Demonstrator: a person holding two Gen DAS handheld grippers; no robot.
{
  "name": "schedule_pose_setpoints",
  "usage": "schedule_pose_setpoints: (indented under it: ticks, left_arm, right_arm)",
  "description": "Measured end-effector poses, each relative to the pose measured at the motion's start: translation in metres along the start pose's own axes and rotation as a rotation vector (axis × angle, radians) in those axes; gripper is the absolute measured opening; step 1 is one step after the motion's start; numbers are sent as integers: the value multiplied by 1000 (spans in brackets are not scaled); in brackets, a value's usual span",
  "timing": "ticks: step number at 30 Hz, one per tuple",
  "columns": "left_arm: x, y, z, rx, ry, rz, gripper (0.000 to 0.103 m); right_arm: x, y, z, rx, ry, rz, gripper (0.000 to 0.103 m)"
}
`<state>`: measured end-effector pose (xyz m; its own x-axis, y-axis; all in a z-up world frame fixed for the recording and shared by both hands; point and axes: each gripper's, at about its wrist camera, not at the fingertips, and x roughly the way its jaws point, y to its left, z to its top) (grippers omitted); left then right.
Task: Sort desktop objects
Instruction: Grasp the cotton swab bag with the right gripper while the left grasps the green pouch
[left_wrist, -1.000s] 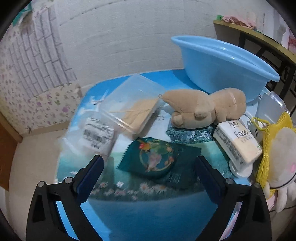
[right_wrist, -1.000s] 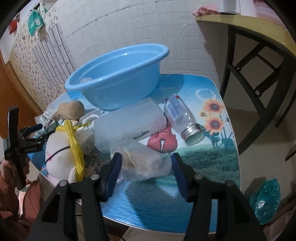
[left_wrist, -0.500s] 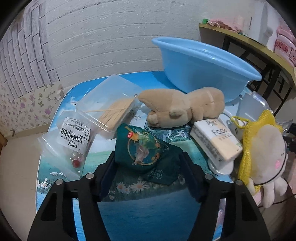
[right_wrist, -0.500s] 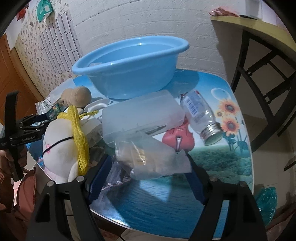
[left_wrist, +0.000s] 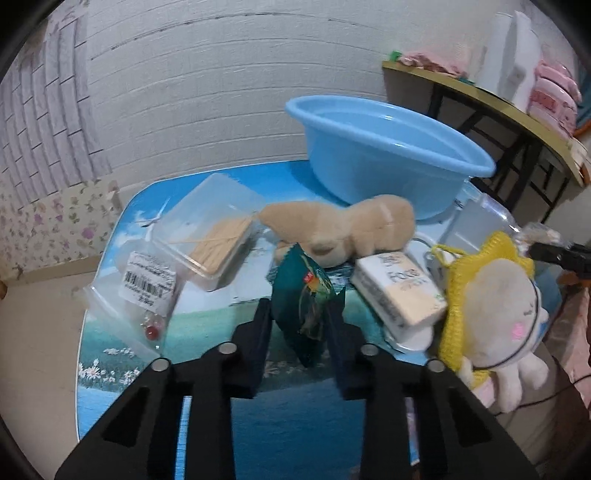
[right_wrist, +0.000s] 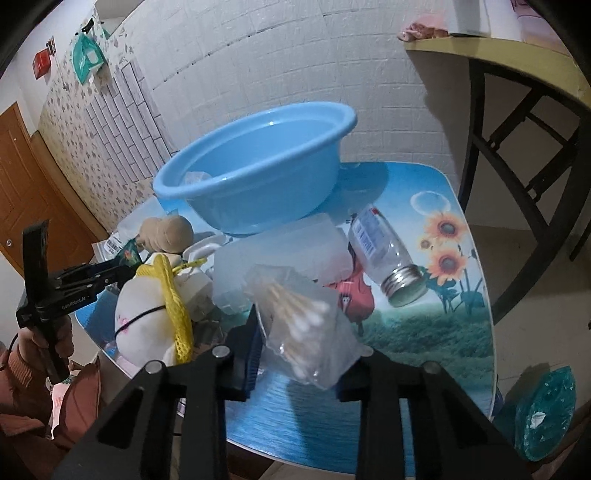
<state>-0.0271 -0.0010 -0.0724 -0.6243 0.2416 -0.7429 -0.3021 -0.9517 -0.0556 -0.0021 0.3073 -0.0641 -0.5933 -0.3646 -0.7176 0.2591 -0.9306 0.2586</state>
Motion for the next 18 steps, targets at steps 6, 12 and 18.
schedule_pose_setpoints:
  ticks: [6, 12, 18]
  left_arm:
    - [-3, -8, -1, 21, -5, -15, 16]
    - [-11, -3, 4, 11, -22, -14, 12]
    - [-13, -7, 5, 5, -11, -72, 9]
  right_arm:
    - [6, -3, -2, 11, 13, 0, 29]
    - [1, -2, -2, 5, -7, 15, 29]
    - [-1, -2, -1, 4, -15, 14, 28]
